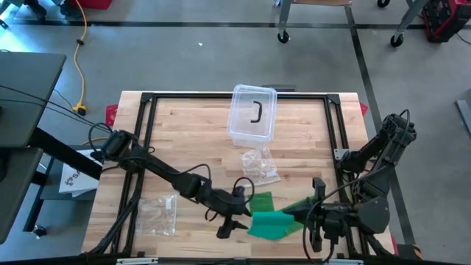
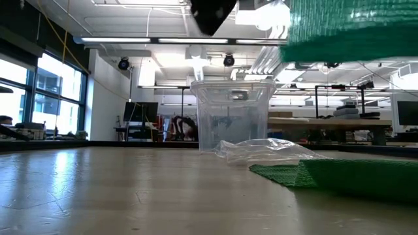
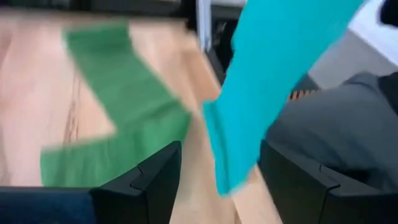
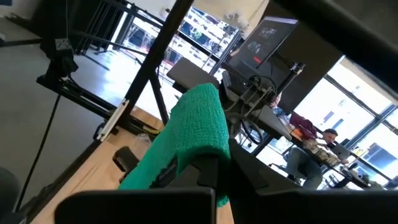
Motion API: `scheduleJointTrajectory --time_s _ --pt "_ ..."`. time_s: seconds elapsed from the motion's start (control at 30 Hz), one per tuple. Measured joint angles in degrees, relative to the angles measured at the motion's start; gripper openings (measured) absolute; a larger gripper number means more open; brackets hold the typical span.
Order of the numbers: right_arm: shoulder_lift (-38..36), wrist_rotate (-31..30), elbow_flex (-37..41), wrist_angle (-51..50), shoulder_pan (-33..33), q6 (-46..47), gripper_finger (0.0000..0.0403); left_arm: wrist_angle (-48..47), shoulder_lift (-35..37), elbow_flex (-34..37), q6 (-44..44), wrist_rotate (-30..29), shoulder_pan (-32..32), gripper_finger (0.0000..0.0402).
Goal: Roll bandage
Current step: Roll the blue bandage
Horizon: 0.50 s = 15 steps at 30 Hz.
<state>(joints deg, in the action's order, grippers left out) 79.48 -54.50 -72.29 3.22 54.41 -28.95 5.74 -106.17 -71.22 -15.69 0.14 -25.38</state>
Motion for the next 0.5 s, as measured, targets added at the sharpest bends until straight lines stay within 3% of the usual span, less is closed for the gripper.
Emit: scheduleJointTrajectory --time_s 0.13,0.27,0.5 --pt "0.00 0.04 0.00 0.02 0.00 0.00 0.0004 -1.60 -0.33 1.58 -9.74 -4.90 -0.38 0.0206" --pt "-0.02 0.07 0.00 0.04 0.00 0.02 0.0004 1.54 -0.47 7.00 -28.61 -9.08 0.99 0.0201" --pt "-0.02 0.30 0.00 0.49 -0.04 -0.36 0.0004 32.16 -3.76 19.41 -54.98 0.05 1.67 0.0200"
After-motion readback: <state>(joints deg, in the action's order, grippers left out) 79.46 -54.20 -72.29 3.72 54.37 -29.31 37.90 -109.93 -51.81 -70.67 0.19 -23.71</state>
